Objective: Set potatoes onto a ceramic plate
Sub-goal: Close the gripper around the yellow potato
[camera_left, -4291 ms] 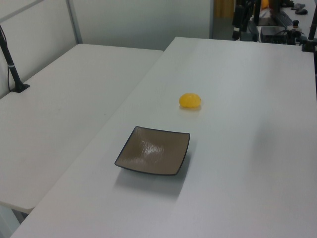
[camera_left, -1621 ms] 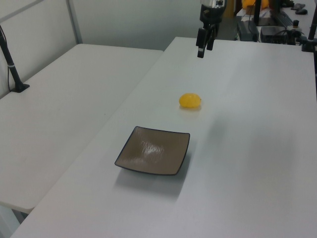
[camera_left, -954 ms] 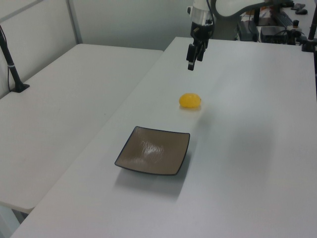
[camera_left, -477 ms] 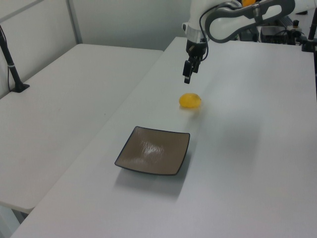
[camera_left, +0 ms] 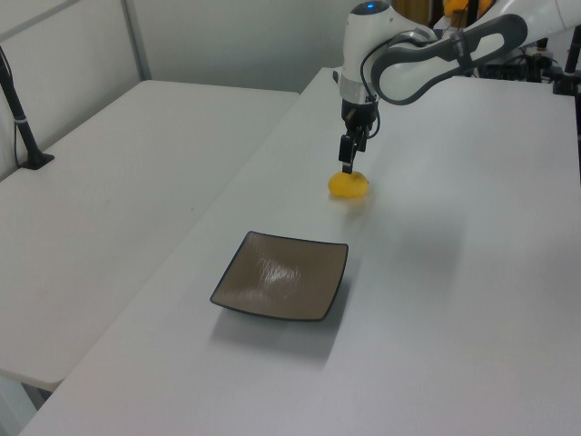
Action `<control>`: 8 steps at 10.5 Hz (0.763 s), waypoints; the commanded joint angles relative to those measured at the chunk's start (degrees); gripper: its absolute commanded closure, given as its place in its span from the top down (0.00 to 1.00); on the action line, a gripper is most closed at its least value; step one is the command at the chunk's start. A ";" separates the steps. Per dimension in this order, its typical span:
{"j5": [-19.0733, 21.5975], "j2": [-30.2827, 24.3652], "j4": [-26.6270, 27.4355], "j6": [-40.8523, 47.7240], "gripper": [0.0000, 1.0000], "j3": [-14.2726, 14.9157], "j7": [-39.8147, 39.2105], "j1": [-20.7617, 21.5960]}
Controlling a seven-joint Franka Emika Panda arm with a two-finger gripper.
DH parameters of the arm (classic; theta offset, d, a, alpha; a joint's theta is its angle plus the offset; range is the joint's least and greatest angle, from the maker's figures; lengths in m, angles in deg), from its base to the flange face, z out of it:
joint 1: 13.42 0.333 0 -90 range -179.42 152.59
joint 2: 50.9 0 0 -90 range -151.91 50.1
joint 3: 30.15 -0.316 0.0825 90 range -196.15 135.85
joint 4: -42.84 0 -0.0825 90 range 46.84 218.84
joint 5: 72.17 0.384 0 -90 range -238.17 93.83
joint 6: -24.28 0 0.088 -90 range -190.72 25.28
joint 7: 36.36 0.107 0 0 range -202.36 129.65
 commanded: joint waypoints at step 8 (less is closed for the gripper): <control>-3.98 3.95 2.87 -8.09 0.97 0.38 -0.39 0.30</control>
